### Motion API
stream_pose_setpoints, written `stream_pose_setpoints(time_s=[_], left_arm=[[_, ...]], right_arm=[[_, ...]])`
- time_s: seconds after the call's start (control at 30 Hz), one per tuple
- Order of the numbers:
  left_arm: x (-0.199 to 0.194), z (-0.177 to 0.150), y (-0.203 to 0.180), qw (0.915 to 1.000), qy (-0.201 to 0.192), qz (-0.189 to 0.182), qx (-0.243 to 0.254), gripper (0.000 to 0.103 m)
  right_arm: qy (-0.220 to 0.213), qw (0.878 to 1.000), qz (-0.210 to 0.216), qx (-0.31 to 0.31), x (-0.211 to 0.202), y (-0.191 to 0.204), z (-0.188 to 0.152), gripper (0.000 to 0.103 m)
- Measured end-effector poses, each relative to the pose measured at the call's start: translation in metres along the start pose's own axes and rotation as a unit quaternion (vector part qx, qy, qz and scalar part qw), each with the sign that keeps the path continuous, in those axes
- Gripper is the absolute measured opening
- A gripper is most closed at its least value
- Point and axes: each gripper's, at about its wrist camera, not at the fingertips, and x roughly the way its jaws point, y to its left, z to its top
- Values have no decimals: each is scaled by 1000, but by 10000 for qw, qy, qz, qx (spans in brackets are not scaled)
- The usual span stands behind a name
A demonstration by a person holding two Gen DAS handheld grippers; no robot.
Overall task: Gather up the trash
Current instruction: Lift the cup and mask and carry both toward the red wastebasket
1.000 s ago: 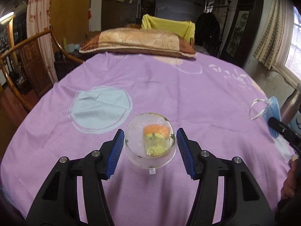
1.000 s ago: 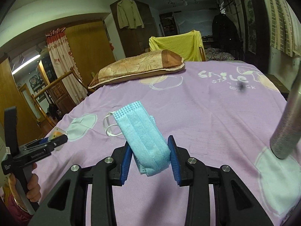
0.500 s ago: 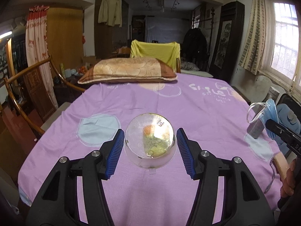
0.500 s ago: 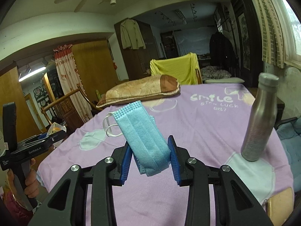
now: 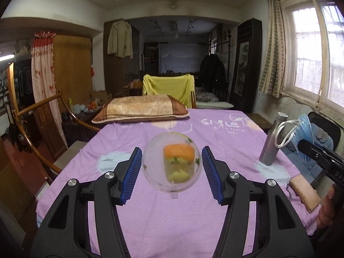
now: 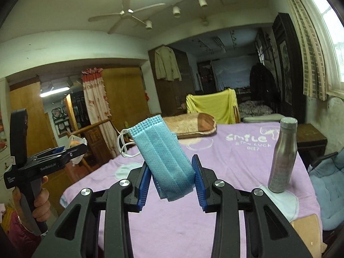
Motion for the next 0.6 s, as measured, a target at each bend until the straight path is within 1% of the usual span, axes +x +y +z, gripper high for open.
stream_pose_setpoints(time_s=[0.13, 0.3, 0.37, 0.47, 0.6], left_arm=[[-30, 6, -4, 9996, -260, 75, 56, 57], [-57, 7, -1, 9988, -464, 147, -9, 57], [-61, 5, 5, 9990, -409, 161, -83, 57], [-54, -1, 10, 9994, -285, 112, -127, 57], [-10, -25, 15, 9993, 209, -30, -315, 57]], right_arm=[[-176, 9996, 185, -130, -23, 15, 2, 37], [-337, 9981, 473, -229, -33, 37, 5, 37], [-339, 9974, 580, -266, -32, 44, 4, 37], [-245, 9971, 657, -285, -22, 52, 0, 37], [39, 9980, 613, -160, -3, 47, -7, 36]])
